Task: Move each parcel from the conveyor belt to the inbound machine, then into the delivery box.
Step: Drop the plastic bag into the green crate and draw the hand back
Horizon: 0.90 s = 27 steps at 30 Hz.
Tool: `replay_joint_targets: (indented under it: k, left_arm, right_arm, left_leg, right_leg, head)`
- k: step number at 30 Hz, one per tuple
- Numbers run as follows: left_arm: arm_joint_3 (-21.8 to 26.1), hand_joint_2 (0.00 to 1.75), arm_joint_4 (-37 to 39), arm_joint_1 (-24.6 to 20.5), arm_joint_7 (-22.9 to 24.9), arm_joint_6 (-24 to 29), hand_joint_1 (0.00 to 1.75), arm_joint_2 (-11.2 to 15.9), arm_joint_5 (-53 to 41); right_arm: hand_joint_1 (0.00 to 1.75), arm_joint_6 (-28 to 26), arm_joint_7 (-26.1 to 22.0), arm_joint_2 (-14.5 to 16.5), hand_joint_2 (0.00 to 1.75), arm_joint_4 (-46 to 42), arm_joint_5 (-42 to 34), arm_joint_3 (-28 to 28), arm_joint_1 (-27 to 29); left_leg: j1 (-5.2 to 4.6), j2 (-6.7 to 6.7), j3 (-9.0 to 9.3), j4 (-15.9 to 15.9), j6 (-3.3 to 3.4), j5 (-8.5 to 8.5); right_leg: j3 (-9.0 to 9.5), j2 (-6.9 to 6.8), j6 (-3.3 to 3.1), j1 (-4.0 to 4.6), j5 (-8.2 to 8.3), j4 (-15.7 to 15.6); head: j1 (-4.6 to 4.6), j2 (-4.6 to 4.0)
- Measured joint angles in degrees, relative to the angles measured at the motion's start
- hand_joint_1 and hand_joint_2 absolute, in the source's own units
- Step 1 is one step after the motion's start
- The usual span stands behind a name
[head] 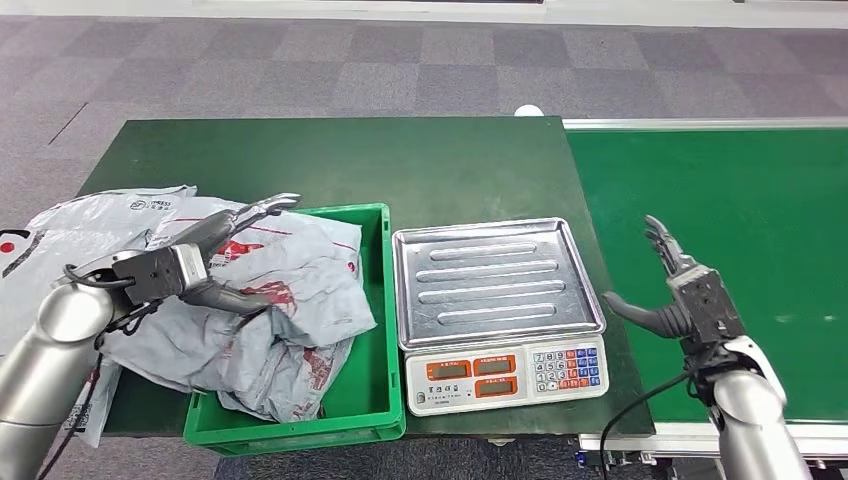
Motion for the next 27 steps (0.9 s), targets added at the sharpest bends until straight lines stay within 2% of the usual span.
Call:
replay_joint_targets:
  k: [7, 14, 17, 23, 27]
  left_arm:
    - [-1.0, 1.75, 7.9, -7.8, -1.2, -8.8, 0.00, -11.2, 11.1]
    - [-1.7, 1.75, 18.7, -15.2, -0.1, -12.0, 0.00, -21.0, 22.1]
    - [-2.0, 1.75, 21.4, -16.6, -0.2, -12.1, 0.00, -22.8, 22.3]
    - [-2.0, 1.75, 24.4, -17.6, 0.8, -11.6, 0.00, -24.6, 23.6]
    - [-1.9, 1.75, 28.5, -17.9, 2.9, -7.2, 0.00, -27.4, 24.6]
  right_arm:
    - [0.00, 1.5, 0.7, 4.1, 1.75, 7.9, 0.4, 6.6, -10.4]
    - [0.00, 3.5, -1.0, 6.2, 1.75, 18.9, -4.4, 12.1, -19.8]
    - [0.00, 3.6, -1.1, 6.6, 1.75, 21.7, -4.7, 13.2, -21.4]
    - [0.00, 3.5, -1.7, 6.9, 1.75, 24.0, -5.5, 14.2, -22.5]
    - [0.00, 2.7, -2.6, 8.0, 1.75, 24.2, -6.7, 14.2, -22.1]
  left_leg:
    - [-0.01, -0.02, -0.02, 0.0, 0.03, 0.19]
    - [-0.02, -0.08, -0.28, 0.0, 0.00, 0.40]
    - [-0.03, -0.08, -0.28, 0.0, 0.00, 0.40]
    - [-0.02, -0.09, -0.30, 0.0, 0.00, 0.40]
    - [-0.02, -0.09, -0.30, 0.0, 0.00, 0.40]
  right_leg:
    - [0.00, -0.02, 0.01, -0.01, 0.20, 0.0]
    - [-0.23, -0.05, 0.02, -0.01, 0.41, 0.0]
    - [-0.24, -0.02, 0.02, -0.02, 0.42, 0.0]
    - [-0.27, -0.06, 0.01, 0.00, 0.41, 0.0]
    - [-0.27, -0.06, 0.02, -0.02, 0.41, 0.0]
  head:
    - [0.00, 0.00]
    - [0.00, 0.00]
    - [-0.01, 0.00]
    - [-0.01, 0.00]
    - [-0.01, 0.00]
